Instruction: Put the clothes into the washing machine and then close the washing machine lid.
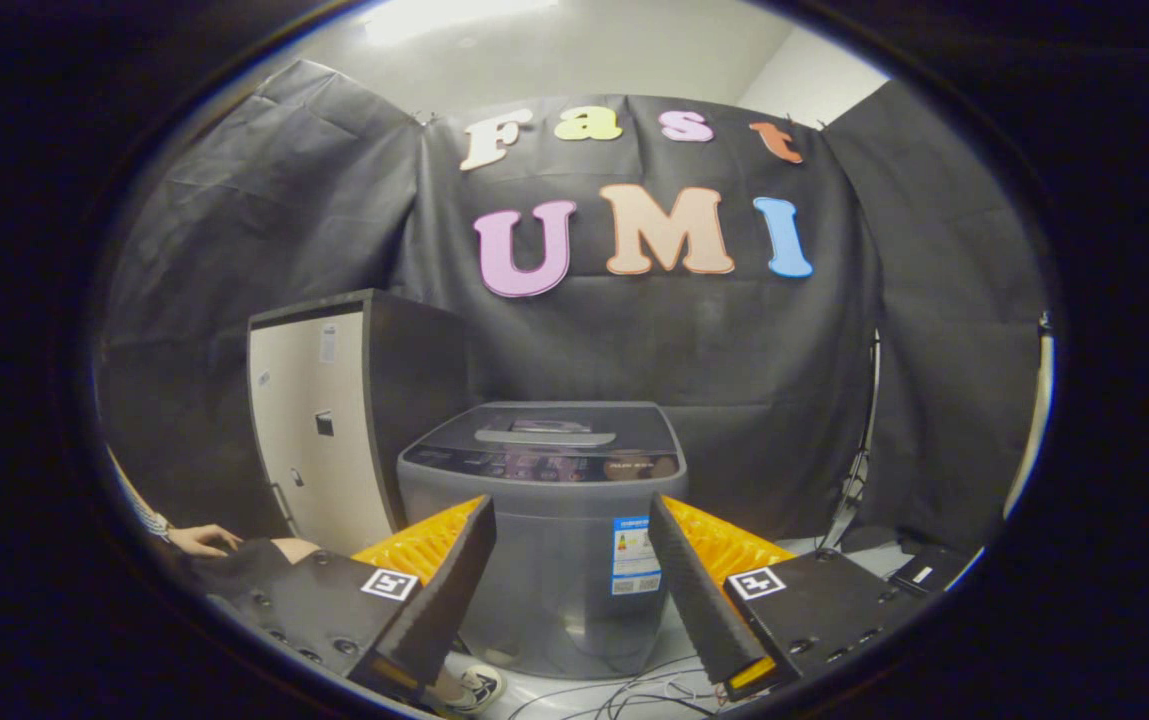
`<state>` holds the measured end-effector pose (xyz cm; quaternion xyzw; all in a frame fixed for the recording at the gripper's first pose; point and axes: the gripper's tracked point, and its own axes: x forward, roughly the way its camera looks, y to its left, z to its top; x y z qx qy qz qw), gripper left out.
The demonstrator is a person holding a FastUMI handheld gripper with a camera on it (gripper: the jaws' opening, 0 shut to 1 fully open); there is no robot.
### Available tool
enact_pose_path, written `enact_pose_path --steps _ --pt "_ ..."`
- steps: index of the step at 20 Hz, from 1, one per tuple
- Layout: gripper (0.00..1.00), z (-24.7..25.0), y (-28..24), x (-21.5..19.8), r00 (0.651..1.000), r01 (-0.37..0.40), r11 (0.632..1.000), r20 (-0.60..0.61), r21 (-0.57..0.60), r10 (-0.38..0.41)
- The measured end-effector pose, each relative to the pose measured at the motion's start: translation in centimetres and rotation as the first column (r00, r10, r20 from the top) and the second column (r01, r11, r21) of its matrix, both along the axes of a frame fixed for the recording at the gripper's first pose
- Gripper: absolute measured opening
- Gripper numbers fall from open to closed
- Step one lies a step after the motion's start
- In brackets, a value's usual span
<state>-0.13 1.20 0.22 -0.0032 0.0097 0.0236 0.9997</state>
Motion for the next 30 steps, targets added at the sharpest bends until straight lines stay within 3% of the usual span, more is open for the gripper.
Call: enact_pose_path --steps 30 --pt "0.97 0.09 0.48 0.18 0.999 -0.036 0.999 0.005 0.005 0.036"
